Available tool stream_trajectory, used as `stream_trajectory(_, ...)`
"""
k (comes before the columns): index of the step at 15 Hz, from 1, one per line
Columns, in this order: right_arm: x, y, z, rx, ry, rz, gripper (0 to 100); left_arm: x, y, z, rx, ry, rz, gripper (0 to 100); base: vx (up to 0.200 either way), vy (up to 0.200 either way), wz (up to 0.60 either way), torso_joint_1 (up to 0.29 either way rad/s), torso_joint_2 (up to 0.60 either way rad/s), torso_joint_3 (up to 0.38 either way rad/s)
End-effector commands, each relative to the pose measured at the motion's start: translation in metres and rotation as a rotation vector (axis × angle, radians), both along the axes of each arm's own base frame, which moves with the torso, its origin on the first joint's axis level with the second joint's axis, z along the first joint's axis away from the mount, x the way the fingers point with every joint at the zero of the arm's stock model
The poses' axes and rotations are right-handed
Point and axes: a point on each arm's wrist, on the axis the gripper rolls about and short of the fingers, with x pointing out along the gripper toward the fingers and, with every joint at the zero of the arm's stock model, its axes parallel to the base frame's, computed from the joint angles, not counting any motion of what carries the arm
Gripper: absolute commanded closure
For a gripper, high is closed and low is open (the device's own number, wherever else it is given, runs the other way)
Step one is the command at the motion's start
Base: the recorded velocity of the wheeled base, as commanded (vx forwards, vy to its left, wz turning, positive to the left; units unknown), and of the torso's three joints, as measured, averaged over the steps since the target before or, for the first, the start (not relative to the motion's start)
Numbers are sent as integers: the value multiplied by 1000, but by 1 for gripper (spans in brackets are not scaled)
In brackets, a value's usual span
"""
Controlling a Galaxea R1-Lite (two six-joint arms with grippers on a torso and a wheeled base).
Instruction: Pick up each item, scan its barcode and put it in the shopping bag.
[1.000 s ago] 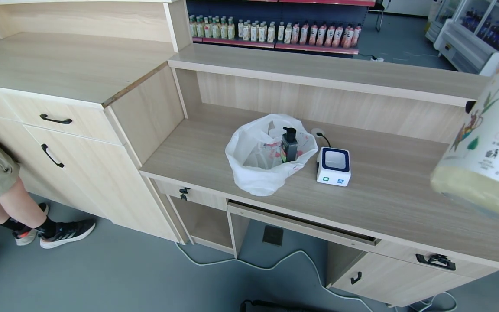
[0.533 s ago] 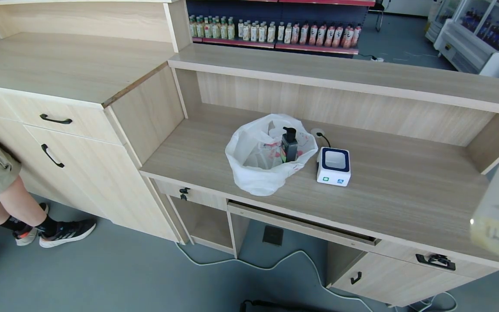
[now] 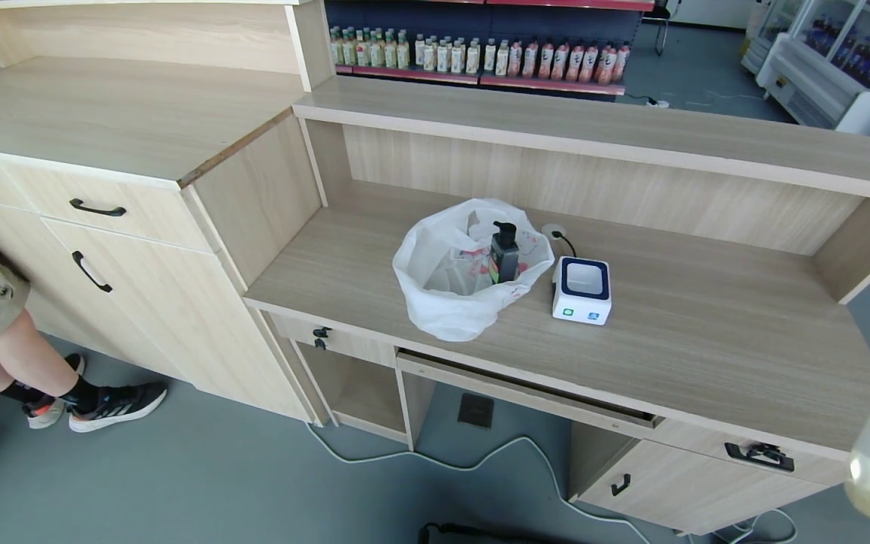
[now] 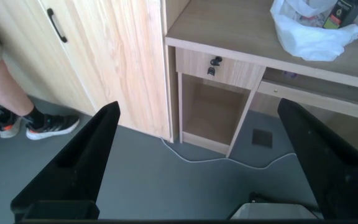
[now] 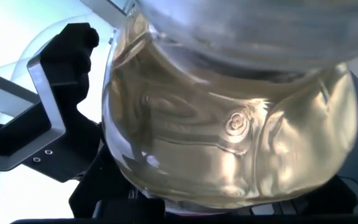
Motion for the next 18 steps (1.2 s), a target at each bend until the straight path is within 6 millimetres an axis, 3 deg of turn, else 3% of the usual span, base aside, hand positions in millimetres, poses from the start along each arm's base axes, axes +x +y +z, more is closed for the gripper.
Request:
stream_trajectory(1, 0, 4, 1, -2, 2, 33, 100, 0, 0, 0, 0, -1, 1, 0, 0, 0, 0, 0, 0, 0)
stream_trajectory(18, -4, 6, -10, -20, 20, 62, 100, 0, 0, 0, 0, -1, 1, 0, 0, 0, 0, 0, 0, 0)
